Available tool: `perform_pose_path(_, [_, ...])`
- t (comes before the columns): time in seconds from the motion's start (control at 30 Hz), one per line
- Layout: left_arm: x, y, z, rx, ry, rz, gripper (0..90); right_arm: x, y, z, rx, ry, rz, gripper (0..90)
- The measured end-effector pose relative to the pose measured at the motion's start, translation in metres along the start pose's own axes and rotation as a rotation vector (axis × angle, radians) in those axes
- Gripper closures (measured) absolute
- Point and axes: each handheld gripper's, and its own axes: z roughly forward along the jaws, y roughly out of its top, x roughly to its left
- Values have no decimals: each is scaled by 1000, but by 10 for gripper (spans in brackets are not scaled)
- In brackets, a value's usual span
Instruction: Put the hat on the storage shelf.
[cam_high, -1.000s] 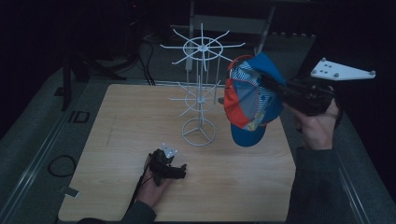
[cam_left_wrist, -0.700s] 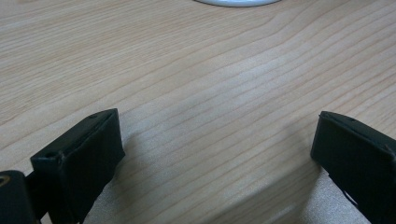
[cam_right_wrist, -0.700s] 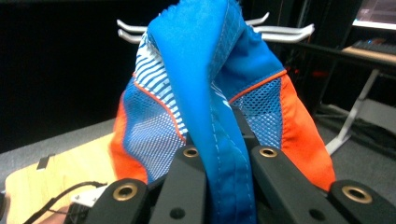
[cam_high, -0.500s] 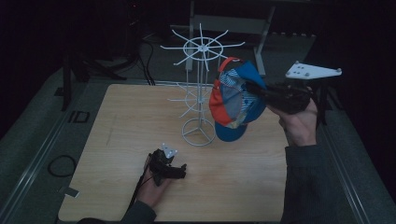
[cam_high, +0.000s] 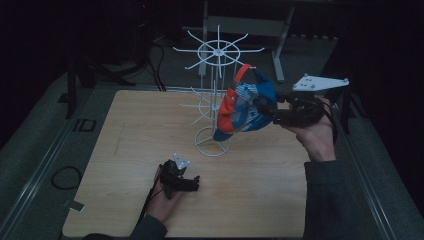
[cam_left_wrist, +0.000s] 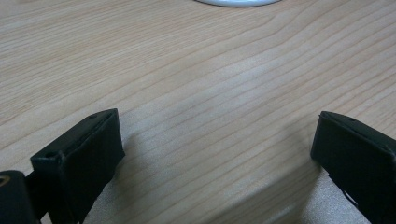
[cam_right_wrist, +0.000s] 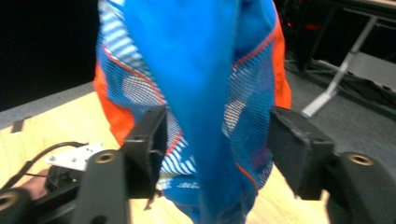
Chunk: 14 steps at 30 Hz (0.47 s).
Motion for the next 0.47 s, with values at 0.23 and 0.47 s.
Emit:
perform_pose_path(0.23, [0, 0, 0, 0, 0, 1, 26, 0, -7, -1, 8, -24, 28, 236])
perform_pose_path(0.47, [0, 0, 0, 1, 0, 2, 26, 2, -13, -1, 8, -16, 52, 159])
